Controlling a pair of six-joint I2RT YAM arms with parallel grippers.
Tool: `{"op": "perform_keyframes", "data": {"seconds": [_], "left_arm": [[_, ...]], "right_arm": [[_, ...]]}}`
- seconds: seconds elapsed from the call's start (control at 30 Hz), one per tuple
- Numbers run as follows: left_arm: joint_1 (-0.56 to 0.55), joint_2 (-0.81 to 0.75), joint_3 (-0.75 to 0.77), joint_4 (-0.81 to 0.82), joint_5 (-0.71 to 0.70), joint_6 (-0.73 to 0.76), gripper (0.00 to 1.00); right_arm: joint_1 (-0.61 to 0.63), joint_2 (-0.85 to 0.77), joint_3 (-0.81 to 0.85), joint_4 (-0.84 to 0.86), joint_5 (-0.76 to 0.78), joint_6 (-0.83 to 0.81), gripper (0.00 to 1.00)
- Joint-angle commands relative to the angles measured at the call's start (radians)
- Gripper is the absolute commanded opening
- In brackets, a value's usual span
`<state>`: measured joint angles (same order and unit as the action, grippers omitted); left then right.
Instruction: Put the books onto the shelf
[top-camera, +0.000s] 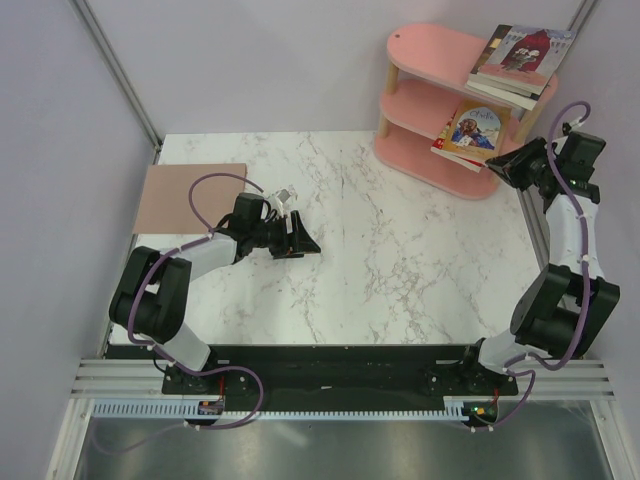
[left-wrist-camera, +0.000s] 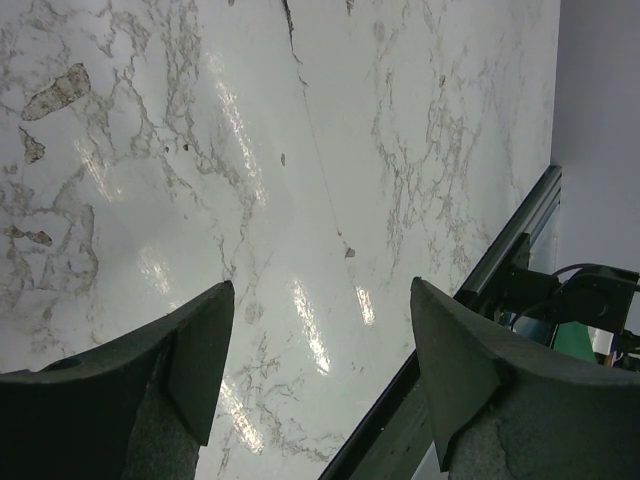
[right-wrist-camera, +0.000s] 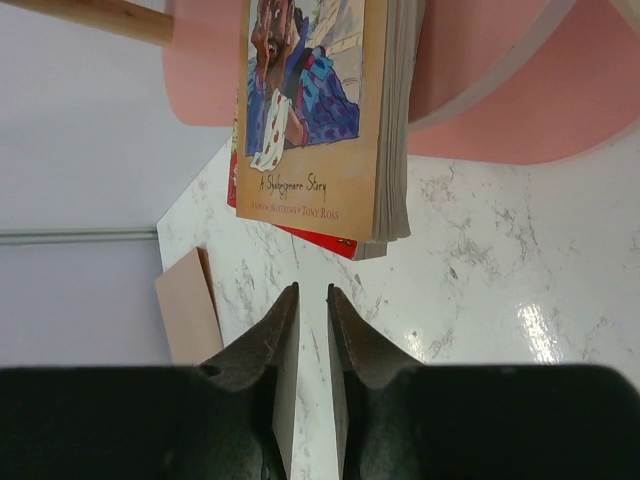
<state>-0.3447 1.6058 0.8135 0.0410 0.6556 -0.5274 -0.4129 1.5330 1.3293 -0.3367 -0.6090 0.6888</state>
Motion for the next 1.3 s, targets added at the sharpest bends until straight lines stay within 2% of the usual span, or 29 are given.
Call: {"op": "perform_keyframes", "data": {"seconds": [0.0,0.27,0.7,1.27], "left_arm": [[-0.007,0.003,-0.002,0.031,0.004,0.043,0.77],[-0.007,0.006,-0.004,0.031,0.004,0.044,0.77],[-0.007,0.009,-0.007,0.031,0.003,0.044,0.77],[-0.007,0.011,-0.008,0.03,-0.001,0.046,0.77]], "right_arm": [[-0.021,-0.053,0.027,0.011,0.066,-0.018,0.24],[-0.033,-0.036,0.021,0.013,0.182,-0.035,0.23],[-0.024,0.085,0.057,0.047,0.17,-0.011,0.22],[0.046,0.13,0.108,0.064,0.176,0.006,0.22]]}}
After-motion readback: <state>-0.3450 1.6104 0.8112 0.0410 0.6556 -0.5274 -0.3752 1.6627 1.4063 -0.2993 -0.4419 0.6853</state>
